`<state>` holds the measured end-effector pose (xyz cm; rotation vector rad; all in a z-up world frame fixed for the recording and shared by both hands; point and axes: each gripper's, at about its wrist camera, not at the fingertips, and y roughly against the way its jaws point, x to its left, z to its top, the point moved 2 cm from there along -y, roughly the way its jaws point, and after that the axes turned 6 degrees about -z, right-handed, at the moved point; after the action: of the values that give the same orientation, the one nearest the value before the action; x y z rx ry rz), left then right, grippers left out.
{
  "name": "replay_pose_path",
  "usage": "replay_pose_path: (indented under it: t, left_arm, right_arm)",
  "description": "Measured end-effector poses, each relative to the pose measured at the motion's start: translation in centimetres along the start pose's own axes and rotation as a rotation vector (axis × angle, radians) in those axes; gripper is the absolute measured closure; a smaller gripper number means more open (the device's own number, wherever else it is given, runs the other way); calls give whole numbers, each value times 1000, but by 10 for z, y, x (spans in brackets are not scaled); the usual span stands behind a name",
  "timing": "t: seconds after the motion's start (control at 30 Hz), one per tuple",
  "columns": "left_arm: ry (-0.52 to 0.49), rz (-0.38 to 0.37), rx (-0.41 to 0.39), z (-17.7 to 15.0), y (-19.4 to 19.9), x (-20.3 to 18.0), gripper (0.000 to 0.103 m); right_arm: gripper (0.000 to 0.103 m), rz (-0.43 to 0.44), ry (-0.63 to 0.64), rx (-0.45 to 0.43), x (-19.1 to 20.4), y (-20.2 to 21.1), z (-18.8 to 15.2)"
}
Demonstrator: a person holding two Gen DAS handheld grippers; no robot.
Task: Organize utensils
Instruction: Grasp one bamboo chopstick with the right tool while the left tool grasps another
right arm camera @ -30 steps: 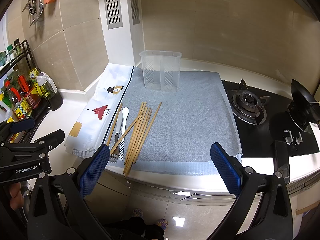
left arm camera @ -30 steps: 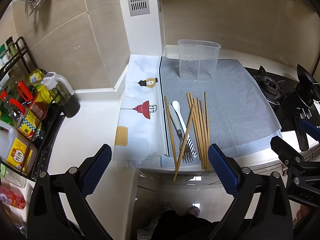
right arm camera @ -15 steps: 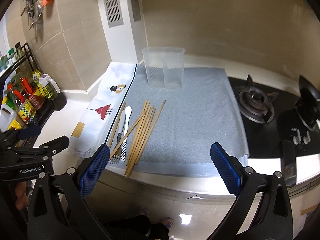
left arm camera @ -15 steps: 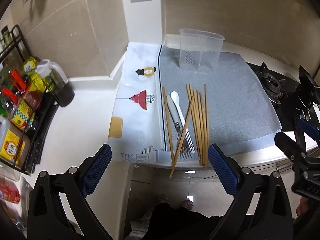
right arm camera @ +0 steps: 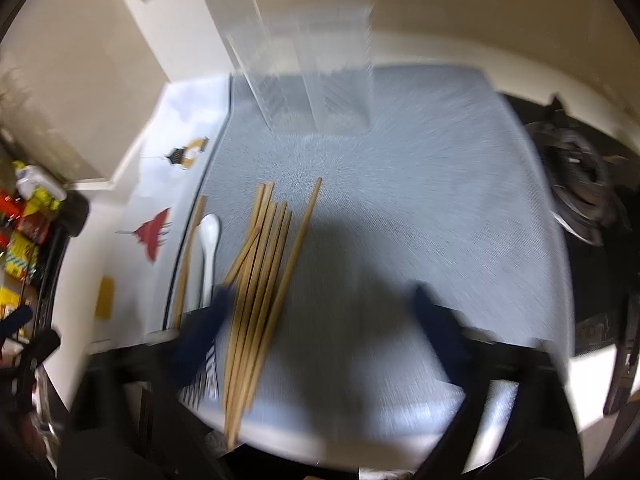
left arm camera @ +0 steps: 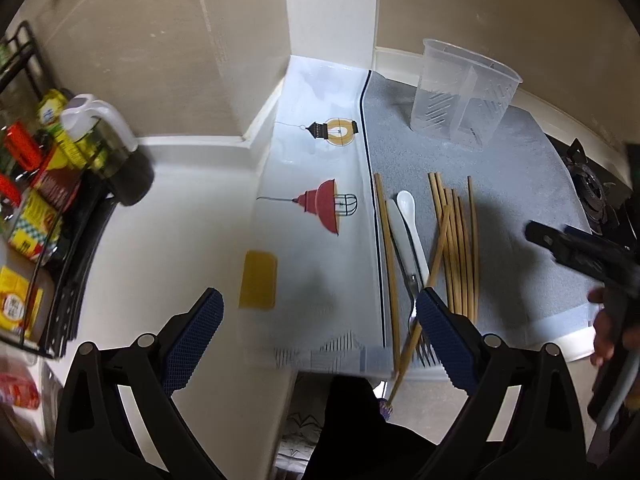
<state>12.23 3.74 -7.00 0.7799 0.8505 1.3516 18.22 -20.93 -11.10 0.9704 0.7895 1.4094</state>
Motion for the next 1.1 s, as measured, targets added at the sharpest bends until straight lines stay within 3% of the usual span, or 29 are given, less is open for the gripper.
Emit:
replay_pose_path:
  t: [0.03,0.1,0.27,0.4,0.47,0.57,0.83,1.03,1.1]
  left_arm:
    - [-2,-9,9,6,-7,0,9]
    - [-2,-35,28,18,-22,2,9]
    - [-23,-72,76,37,-52,4,9]
    - [-76,-99,111,50,-66,-5,10]
    - [-107,-123,115,54,-67,-13,10]
    - [-151,-161,123,59,-72,-28,18]
    - [-340,-343,245,67,-107,-95,39]
    - [-482,-341,396,58,-156,-121,65]
    - [-496,-343,444,55,-169,-126,66]
  right_arm:
    - [59,1,-15,45,1,-17,11]
    - [67,17,-27,103,5,-43,27]
    - [69,3,-20,183,18,-87,47]
    - [72,-94,51,169,33,-101,52]
    - [94,-155,104,154,41,-101,51]
    - [97,-166,147,138,41,-97,44]
    - [97,-100,71,170,-6,-83,19]
    - [97,-60,35,159,-20,-77,15]
    - [97,-50,31,159,-22,-72,15]
